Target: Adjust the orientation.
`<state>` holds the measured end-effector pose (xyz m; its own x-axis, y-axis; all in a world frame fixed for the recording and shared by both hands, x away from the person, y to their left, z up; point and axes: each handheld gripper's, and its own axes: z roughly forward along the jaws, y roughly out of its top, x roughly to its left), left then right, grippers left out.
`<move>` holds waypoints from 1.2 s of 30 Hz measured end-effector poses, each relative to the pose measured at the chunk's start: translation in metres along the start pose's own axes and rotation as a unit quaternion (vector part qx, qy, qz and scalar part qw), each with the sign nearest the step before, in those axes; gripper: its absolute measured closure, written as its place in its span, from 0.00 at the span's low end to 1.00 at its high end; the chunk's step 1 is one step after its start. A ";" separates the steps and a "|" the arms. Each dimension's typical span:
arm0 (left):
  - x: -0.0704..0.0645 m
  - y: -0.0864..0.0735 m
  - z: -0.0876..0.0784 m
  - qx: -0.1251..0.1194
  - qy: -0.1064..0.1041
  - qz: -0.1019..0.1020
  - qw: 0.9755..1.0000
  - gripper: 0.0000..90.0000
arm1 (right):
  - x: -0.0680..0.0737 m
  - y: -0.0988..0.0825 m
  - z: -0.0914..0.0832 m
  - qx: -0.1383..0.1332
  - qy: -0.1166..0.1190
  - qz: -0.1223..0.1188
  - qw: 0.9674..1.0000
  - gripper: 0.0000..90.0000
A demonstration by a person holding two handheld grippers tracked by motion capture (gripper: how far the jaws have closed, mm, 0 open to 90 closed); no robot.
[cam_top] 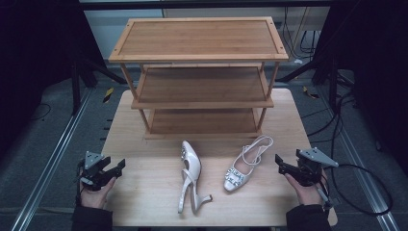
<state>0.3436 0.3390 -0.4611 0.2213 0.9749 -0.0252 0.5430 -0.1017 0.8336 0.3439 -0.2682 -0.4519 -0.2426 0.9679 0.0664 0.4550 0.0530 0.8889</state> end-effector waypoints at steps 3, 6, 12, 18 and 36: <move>-0.001 0.000 0.000 -0.003 -0.005 -0.001 1.000 0.46 | 0.008 0.003 -0.001 -0.004 0.018 -0.008 1.000 0.21; -0.003 -0.002 0.001 -0.004 -0.004 0.009 1.000 0.46 | 0.013 0.004 -0.002 -0.005 0.025 -0.014 1.000 0.21; -0.007 -0.004 0.003 -0.005 -0.026 0.010 1.000 0.44 | 0.037 0.014 -0.006 -0.017 0.063 -0.027 0.998 0.24; -0.011 -0.004 0.004 0.003 -0.041 0.006 0.999 0.43 | 0.065 0.021 -0.004 -0.014 0.107 -0.044 0.993 0.26; -0.036 -0.004 0.002 0.003 -0.080 0.021 0.997 0.60 | 0.148 0.035 0.015 0.004 0.205 -0.100 0.974 0.36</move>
<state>0.3352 0.3036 -0.4646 0.3693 0.9260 -0.0782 0.5356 -0.1433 0.8322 0.3371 -0.1190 -0.4180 -0.6474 0.7589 0.0698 0.3707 0.2335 0.8989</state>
